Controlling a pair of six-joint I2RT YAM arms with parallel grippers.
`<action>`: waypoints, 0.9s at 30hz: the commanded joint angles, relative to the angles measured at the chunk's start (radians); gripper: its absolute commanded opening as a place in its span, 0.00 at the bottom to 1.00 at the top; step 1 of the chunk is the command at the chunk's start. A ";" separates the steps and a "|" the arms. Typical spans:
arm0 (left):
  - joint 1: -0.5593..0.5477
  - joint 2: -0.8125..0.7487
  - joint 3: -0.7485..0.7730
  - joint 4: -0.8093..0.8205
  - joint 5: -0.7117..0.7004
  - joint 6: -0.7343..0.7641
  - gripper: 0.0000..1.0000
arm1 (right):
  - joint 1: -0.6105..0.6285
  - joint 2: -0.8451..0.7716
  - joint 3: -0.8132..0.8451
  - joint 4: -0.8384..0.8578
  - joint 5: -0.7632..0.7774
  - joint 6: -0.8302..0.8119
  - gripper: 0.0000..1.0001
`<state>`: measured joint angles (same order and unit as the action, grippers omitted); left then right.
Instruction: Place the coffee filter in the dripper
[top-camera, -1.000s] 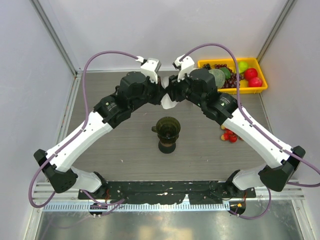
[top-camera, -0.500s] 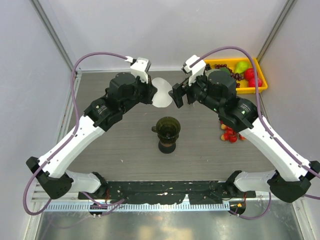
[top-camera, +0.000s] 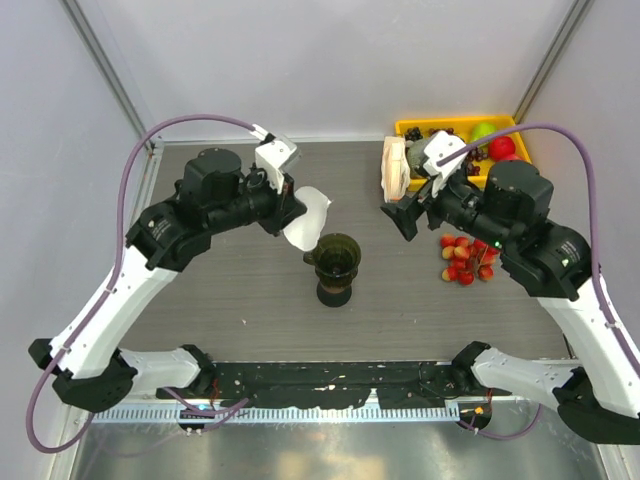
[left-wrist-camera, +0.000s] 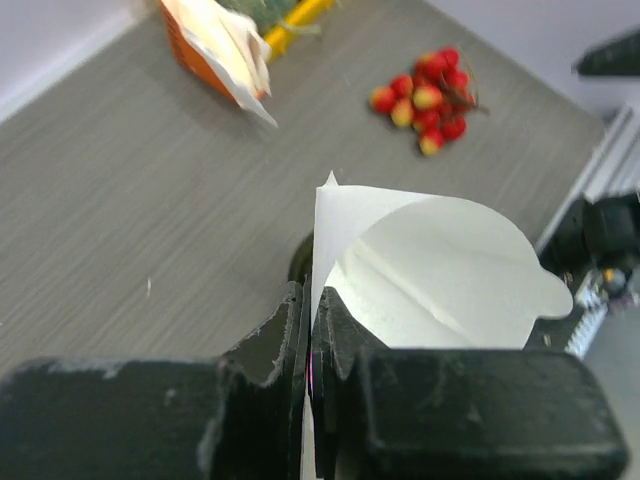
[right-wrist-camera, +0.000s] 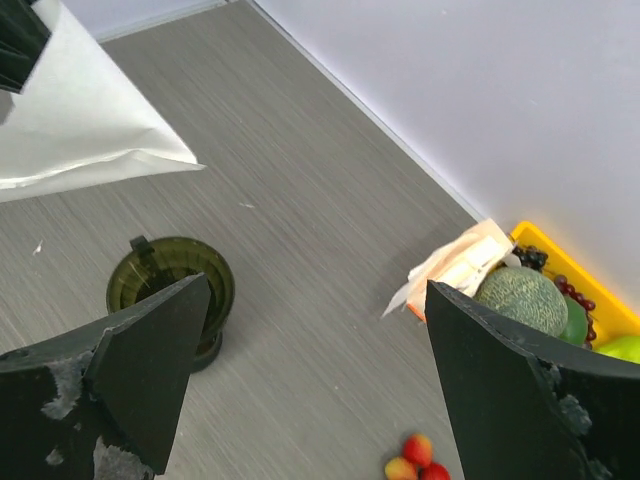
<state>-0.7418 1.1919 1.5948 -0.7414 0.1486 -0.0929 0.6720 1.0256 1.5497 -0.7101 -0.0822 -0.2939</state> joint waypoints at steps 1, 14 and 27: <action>0.004 0.098 0.141 -0.260 0.138 0.082 0.10 | -0.093 0.022 0.046 -0.107 -0.102 -0.024 0.96; 0.002 0.366 0.355 -0.553 0.250 0.150 0.22 | -0.204 0.022 -0.037 -0.143 -0.221 -0.019 0.96; 0.004 0.540 0.459 -0.559 0.273 0.113 0.27 | -0.230 0.027 -0.059 -0.141 -0.264 0.025 0.96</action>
<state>-0.7418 1.7031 1.9945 -1.2953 0.3786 0.0307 0.4500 1.0729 1.4918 -0.8700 -0.3214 -0.2893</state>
